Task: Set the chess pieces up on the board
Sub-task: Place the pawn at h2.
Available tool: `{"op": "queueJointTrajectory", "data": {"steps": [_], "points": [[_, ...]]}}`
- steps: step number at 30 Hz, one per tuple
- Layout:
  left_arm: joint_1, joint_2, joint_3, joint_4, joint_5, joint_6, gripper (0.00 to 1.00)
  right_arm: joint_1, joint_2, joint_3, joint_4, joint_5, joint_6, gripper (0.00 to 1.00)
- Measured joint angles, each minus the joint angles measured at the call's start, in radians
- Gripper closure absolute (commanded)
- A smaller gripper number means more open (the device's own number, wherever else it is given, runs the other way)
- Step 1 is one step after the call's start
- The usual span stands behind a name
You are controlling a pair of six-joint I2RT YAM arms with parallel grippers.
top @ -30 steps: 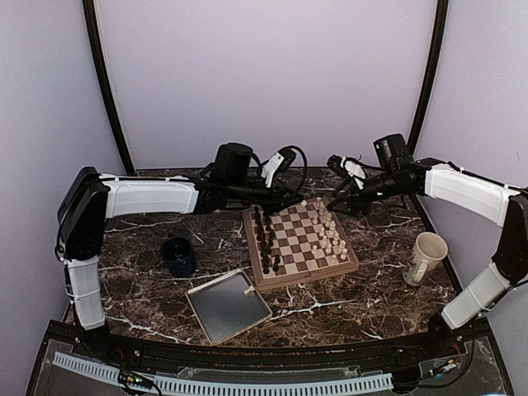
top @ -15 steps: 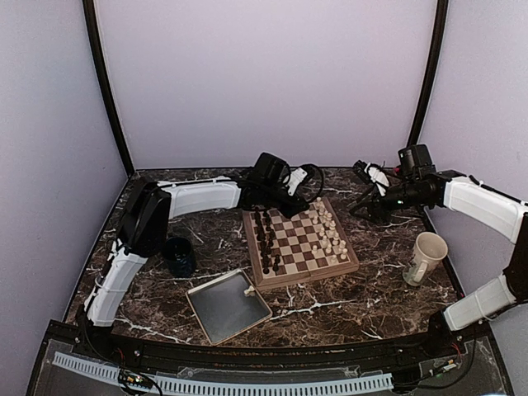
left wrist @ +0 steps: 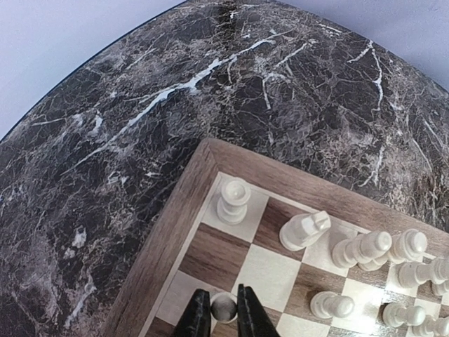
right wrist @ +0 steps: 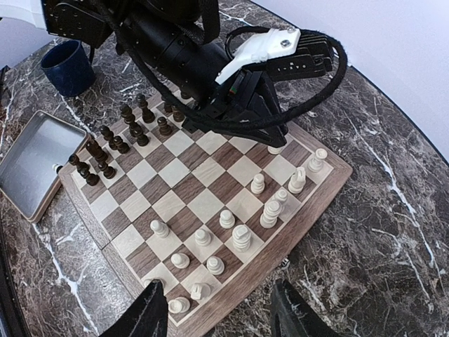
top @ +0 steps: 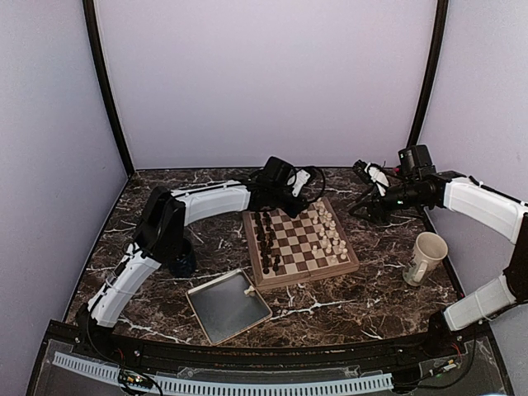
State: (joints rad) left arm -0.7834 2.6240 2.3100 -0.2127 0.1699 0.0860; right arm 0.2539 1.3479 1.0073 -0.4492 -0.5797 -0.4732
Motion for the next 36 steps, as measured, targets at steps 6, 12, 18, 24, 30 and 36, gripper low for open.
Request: {"op": "queueJointTrajectory", "data": {"steps": [6,12,18,24,30,36], "points": [[0.0,0.03,0.032,0.003,-0.015,0.0,0.83,0.0,0.0,0.0,0.0,-0.008,0.0,0.5],[0.0,0.057,0.047,0.019,-0.015,0.0,0.82,0.0,0.004,0.0,0.0,-0.017,-0.001,0.5],[0.0,0.076,0.065,0.045,-0.015,-0.004,0.82,0.0,0.017,0.0,-0.001,-0.027,-0.001,0.5],[0.001,0.094,0.08,0.068,-0.014,-0.02,0.83,0.0,0.018,0.0,-0.001,-0.03,-0.003,0.5],[0.003,0.111,0.096,0.092,-0.013,-0.034,0.84,0.0,0.023,0.0,-0.001,-0.032,-0.005,0.5],[0.006,0.12,0.098,0.115,-0.006,-0.043,0.86,0.0,0.031,0.0,-0.001,-0.034,-0.007,0.5]]}}
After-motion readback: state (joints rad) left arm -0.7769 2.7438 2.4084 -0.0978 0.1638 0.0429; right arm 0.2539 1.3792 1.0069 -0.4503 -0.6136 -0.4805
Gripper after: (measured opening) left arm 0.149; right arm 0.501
